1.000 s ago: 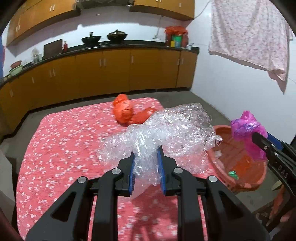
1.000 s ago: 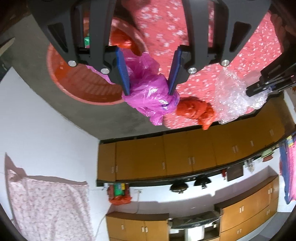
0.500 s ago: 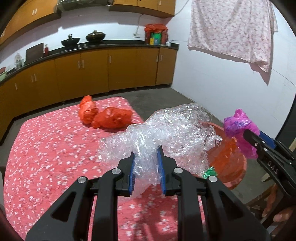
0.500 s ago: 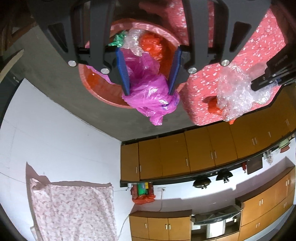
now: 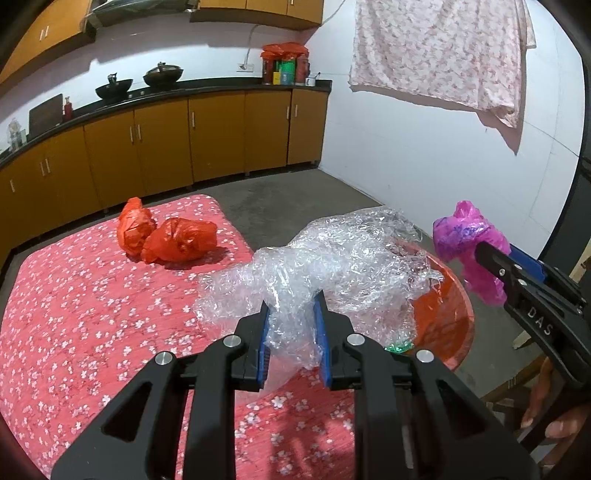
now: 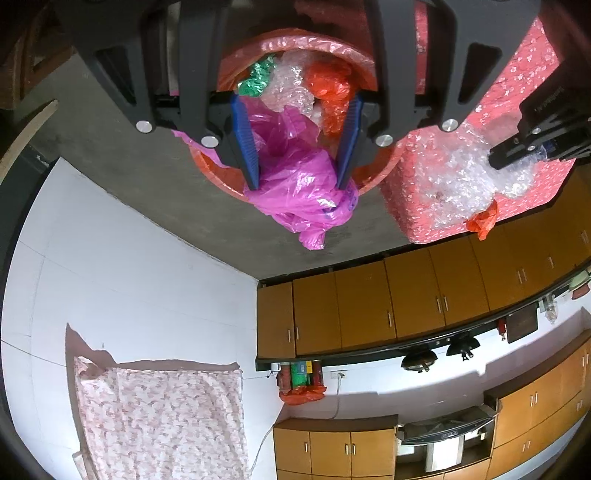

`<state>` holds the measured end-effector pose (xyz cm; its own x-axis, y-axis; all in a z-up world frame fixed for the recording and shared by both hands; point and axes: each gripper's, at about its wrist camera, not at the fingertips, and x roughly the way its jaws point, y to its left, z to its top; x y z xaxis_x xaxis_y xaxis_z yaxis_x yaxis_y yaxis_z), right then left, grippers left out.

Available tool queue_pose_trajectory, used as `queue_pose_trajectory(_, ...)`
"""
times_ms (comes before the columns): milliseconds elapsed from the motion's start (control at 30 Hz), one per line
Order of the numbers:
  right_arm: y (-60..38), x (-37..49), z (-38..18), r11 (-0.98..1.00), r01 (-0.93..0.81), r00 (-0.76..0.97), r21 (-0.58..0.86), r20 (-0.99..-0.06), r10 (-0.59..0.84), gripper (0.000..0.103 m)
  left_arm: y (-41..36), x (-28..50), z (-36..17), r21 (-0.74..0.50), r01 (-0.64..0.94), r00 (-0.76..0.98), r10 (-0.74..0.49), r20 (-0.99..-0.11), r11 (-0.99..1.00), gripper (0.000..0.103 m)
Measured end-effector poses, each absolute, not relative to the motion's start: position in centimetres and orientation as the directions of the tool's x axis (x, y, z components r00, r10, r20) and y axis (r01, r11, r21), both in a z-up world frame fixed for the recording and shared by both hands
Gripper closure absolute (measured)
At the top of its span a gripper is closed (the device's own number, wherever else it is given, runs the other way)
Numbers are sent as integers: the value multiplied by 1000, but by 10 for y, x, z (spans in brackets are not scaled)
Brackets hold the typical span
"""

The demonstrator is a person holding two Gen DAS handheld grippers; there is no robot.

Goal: Collect trash

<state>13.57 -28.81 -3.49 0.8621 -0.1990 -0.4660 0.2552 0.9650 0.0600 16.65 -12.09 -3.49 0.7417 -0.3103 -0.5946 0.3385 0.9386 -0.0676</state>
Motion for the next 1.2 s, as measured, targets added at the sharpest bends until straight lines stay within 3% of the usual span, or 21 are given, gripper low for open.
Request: queue_pose_trajectory(1200, -328, 152, -45, 936, 312, 850, 162, -488, -199, 61, -197, 201, -57, -92, 438, 660, -389, -642, 894, 82)
